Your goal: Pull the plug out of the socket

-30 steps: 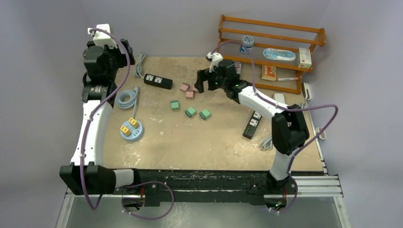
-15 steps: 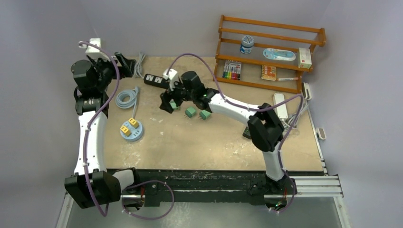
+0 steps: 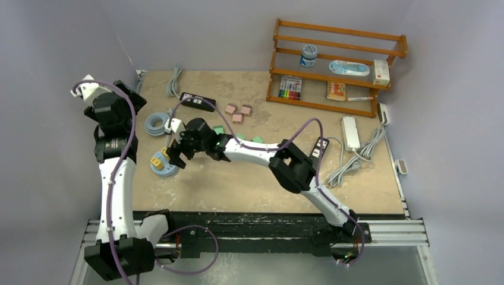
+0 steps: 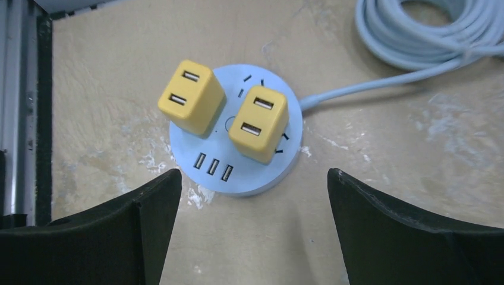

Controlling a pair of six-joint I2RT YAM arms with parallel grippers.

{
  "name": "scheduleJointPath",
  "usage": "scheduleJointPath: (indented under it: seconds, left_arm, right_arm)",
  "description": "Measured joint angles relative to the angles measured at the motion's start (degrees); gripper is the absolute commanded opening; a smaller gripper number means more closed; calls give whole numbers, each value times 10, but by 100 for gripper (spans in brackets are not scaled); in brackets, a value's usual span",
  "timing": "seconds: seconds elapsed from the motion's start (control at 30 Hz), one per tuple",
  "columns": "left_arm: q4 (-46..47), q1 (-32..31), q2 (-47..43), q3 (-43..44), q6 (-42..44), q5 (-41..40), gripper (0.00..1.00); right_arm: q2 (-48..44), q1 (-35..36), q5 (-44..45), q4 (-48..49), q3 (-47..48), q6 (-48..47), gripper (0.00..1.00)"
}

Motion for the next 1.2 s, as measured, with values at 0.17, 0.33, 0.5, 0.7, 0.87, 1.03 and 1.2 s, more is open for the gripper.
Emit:
scheduleJointPath:
  seconds: [0.17, 0.33, 0.5, 0.7, 0.87, 1.03, 1.2]
  left_arm:
    - [-12, 0, -23, -34, -25, -26, 83]
    - [-14, 0, -12, -43, -34, -26, 83]
    - [-9, 0, -8, -50, -42, -24, 83]
    - [2, 0, 8, -68, -43, -21, 83]
    - [1, 0, 16, -82, -43, -15, 83]
    - [3, 0, 16, -82, -42, -14, 82]
    - [2, 0, 16, -82, -42, -14, 82]
  right_arm:
    - [61, 7, 26, 15, 30, 13, 87]
    - [87, 7, 47, 27, 45, 20, 85]
    - [90, 5, 50, 46, 59, 21, 84]
    - [105, 5, 40, 54, 88, 27, 71]
    - [133, 6, 28, 63, 120, 33, 64]
    - [167, 7, 16, 65, 160, 45, 62]
    - [180, 7, 4, 65, 175, 50, 38]
